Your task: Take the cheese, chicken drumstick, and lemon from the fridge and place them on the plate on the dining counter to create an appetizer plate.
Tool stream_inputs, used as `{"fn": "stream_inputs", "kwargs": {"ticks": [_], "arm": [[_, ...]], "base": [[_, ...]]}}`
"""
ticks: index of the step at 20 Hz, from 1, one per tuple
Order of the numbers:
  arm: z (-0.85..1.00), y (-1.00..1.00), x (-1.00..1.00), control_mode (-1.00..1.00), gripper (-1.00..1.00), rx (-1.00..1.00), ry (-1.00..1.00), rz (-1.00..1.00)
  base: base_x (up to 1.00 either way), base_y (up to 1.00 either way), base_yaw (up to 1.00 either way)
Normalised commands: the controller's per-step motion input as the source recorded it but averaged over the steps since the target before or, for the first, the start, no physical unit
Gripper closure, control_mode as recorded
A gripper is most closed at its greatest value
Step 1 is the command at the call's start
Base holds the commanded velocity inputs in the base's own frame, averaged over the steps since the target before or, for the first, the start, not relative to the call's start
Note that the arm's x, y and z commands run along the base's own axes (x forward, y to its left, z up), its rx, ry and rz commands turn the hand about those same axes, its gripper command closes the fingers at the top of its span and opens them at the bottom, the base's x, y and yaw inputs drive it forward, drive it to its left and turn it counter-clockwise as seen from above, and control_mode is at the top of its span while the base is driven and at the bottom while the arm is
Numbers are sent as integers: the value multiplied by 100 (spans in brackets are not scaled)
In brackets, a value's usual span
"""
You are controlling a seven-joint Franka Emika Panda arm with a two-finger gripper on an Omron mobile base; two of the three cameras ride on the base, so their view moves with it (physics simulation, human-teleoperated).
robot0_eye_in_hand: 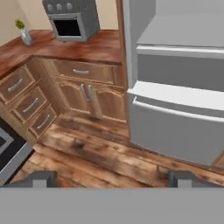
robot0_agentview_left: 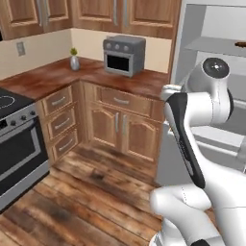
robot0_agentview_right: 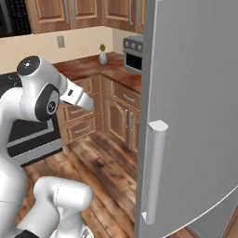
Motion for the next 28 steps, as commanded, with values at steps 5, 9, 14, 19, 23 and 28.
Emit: {"fn": "stream_inputs", "kwargs": {"ticks": [5, 9, 14, 19, 23, 28], "arm": [[0, 0, 0, 100, -100, 0, 0, 0], [0, 0, 0, 100, -100, 0, 0, 0], [0, 0, 0, 100, -100, 0, 0, 0], [0, 0, 0, 100, -100, 0, 0, 0], [0, 0, 0, 100, -100, 0, 0, 0], [0, 0, 0, 100, -100, 0, 0, 0]], "base": [[57, 0, -65], [64, 6, -64], [67, 21, -61], [63, 50, -53], [55, 55, -45], [64, 48, -36]]}}
